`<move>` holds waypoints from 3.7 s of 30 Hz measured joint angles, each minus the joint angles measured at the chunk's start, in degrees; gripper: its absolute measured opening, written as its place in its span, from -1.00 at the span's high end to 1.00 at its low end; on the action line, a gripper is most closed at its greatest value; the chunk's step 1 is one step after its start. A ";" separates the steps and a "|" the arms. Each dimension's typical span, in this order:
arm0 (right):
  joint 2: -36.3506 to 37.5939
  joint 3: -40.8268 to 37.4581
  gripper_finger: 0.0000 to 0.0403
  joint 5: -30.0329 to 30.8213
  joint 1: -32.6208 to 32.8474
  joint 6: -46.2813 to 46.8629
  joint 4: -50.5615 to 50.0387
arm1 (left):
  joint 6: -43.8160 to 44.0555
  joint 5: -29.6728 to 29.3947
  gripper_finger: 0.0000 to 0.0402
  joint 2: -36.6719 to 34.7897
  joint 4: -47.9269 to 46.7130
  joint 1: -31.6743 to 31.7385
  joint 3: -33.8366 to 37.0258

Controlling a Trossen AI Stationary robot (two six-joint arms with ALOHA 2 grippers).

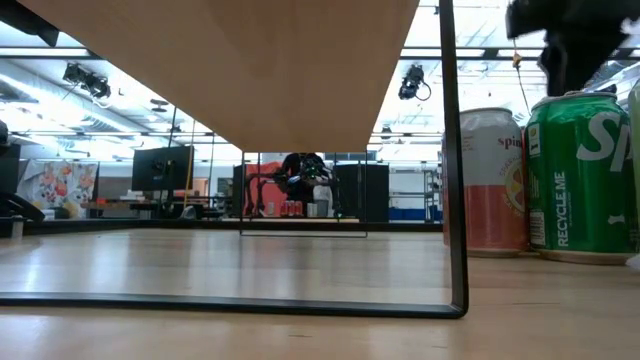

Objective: Place canned beverage on shelf
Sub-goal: Put the red soda can on the shelf

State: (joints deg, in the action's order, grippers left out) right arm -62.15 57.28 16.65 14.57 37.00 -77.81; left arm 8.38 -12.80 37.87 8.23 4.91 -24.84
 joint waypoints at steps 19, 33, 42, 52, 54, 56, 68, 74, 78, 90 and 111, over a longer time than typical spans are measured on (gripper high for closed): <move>-9.53 -0.81 -0.98 -4.13 -3.26 -13.60 4.01 | -0.46 0.00 -0.35 0.00 0.00 -0.01 0.00; -13.70 -1.51 -0.97 -8.82 -11.96 -24.04 9.83 | 0.02 0.00 -0.35 0.00 -1.73 0.00 0.00; -13.73 -6.16 -0.91 -13.67 -15.78 -30.38 15.63 | -0.02 0.00 -0.35 0.00 -1.81 -0.01 0.00; -13.67 -6.89 -0.62 -13.54 -15.96 -33.55 15.68 | -0.26 0.00 -0.35 0.00 -1.79 0.00 0.00; -13.57 -6.89 -0.59 -13.54 -15.96 -33.77 15.62 | -0.26 0.00 -0.35 0.00 -1.77 -0.01 0.00; -13.59 -6.71 -0.59 -13.50 -15.96 -33.82 15.20 | -0.26 0.00 -0.35 0.00 -1.73 -0.01 0.00; -13.57 0.70 -0.62 -10.05 -16.00 -36.84 9.30 | -0.43 1.51 -0.35 0.00 1.18 0.01 0.02; -13.57 5.31 -0.62 -10.06 -16.52 -37.82 6.93 | -0.50 1.53 -0.35 0.00 1.11 0.00 0.01; -13.58 8.22 -0.62 -8.27 -16.72 -38.36 4.81 | -0.55 1.53 -0.35 0.00 1.10 -0.01 0.02; -15.27 16.20 -0.62 -7.39 -16.70 -38.72 3.30 | -0.63 1.51 -0.35 0.00 1.08 -0.01 0.02; -34.77 49.70 -0.63 -0.20 -14.92 -44.34 -11.91 | -0.64 1.49 -0.35 0.02 -0.37 0.17 0.02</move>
State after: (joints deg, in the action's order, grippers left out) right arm -96.92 106.98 16.45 -0.35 -7.35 -89.73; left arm 7.74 -11.31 37.89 7.86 5.08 -24.82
